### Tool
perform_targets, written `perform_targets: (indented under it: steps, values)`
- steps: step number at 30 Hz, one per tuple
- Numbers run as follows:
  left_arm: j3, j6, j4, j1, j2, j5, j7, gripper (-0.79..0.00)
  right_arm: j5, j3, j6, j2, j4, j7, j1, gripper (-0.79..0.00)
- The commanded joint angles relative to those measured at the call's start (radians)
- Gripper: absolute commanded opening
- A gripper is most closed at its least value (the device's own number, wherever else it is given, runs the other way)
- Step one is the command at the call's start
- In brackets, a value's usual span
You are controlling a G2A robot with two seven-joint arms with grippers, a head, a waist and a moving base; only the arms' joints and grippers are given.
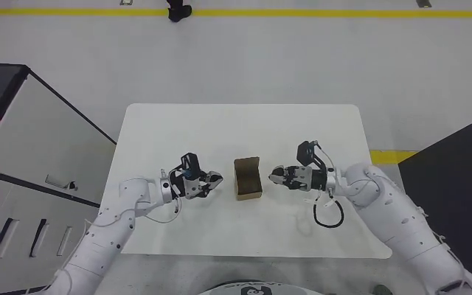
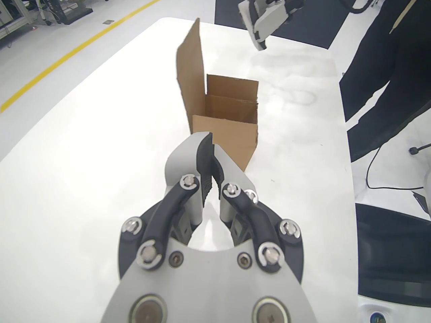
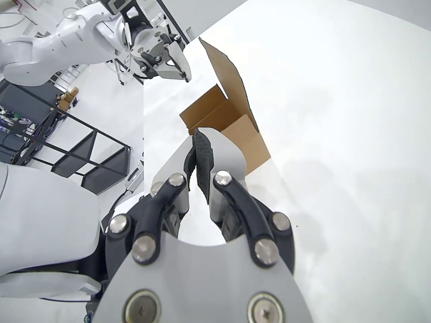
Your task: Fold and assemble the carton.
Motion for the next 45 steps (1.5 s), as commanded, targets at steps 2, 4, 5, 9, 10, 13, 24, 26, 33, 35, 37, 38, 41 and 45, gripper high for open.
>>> perform_targets:
  steps: [2, 4, 5, 9, 10, 13, 24, 26, 33, 35, 37, 38, 41, 45]
  values:
    - [0.035, 0.015, 0.009, -0.016, -0.008, 0.003, -0.01, -0.785, -0.009, -0.027, 0.015, -0.011, 0.018, -0.008, 0.022, -0.785]
    - [0.055, 0.02, 0.023, -0.032, -0.013, -0.001, -0.012, -0.785, -0.022, -0.048, 0.028, -0.019, 0.033, -0.012, 0.038, -0.785]
    - [0.062, 0.022, 0.031, -0.039, -0.015, -0.002, -0.014, -0.785, -0.025, -0.058, 0.032, -0.024, 0.041, -0.015, 0.046, -0.785]
    - [0.085, 0.029, 0.057, -0.064, -0.021, -0.005, -0.011, -0.785, -0.044, -0.092, 0.053, -0.04, 0.072, -0.032, 0.074, -0.785]
    - [0.09, 0.03, 0.061, -0.07, -0.023, -0.004, -0.011, -0.785, -0.046, -0.101, 0.056, -0.044, 0.079, -0.037, 0.079, -0.785]
    - [0.103, 0.034, 0.071, -0.085, -0.026, -0.002, -0.01, -0.785, -0.057, -0.124, 0.064, -0.056, 0.097, -0.047, 0.096, -0.785]
    - [0.148, 0.03, 0.099, -0.122, -0.037, 0.009, -0.004, -0.785, -0.121, -0.182, 0.106, -0.088, 0.124, -0.055, 0.142, -0.785]
    - [0.151, 0.031, 0.103, -0.125, -0.037, 0.011, -0.002, -0.785, -0.128, -0.187, 0.112, -0.091, 0.125, -0.054, 0.146, -0.785]
    - [0.154, 0.033, 0.106, -0.127, -0.038, 0.01, 0.003, -0.785, -0.139, -0.205, 0.131, -0.102, 0.13, -0.037, 0.157, -0.785]
    - [0.156, 0.031, 0.105, -0.127, -0.038, 0.008, 0.005, -0.785, -0.139, -0.209, 0.133, -0.105, 0.131, -0.035, 0.16, -0.785]
    - [0.16, 0.031, 0.102, -0.128, -0.038, 0.008, 0.005, -0.785, -0.138, -0.211, 0.133, -0.108, 0.134, -0.033, 0.161, -0.785]
    - [0.162, 0.029, 0.101, -0.128, -0.039, 0.008, 0.005, -0.785, -0.138, -0.212, 0.132, -0.109, 0.135, -0.031, 0.162, -0.785]
    - [0.17, 0.027, 0.096, -0.132, -0.04, 0.013, 0.006, -0.785, -0.136, -0.213, 0.132, -0.111, 0.138, -0.029, 0.164, -0.785]
    - [0.18, 0.03, 0.095, -0.134, -0.041, 0.02, 0.008, -0.785, -0.131, -0.214, 0.127, -0.114, 0.143, -0.028, 0.163, -0.785]
